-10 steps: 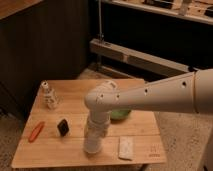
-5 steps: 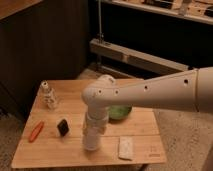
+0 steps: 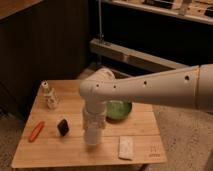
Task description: Place the ceramic cup over the eraser
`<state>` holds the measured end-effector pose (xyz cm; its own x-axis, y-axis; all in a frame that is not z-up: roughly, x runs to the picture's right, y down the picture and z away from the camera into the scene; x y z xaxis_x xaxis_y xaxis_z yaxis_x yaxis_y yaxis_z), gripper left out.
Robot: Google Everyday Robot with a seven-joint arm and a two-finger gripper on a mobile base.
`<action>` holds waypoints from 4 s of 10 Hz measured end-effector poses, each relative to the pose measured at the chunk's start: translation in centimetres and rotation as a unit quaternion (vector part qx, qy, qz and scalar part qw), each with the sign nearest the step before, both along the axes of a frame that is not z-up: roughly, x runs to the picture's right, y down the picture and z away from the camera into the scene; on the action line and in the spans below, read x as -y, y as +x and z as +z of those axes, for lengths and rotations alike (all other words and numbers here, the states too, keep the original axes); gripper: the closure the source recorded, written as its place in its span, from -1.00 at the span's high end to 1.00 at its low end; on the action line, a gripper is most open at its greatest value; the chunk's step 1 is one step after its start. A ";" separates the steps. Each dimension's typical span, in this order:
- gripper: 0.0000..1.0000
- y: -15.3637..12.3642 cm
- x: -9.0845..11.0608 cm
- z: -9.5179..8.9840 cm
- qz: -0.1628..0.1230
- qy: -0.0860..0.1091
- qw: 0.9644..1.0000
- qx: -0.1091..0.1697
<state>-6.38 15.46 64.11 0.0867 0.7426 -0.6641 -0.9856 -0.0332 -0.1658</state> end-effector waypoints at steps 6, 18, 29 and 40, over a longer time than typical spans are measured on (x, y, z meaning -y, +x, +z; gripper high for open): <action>-1.00 -1.5 1.2 0.1 -0.012 0.002 1.000 -0.004; -1.00 -10.6 8.3 -1.6 -0.058 0.009 0.997 0.041; -0.84 -13.7 6.9 0.1 -0.065 -0.004 0.996 0.066; -0.55 -15.2 4.2 2.9 -0.065 -0.001 0.996 0.065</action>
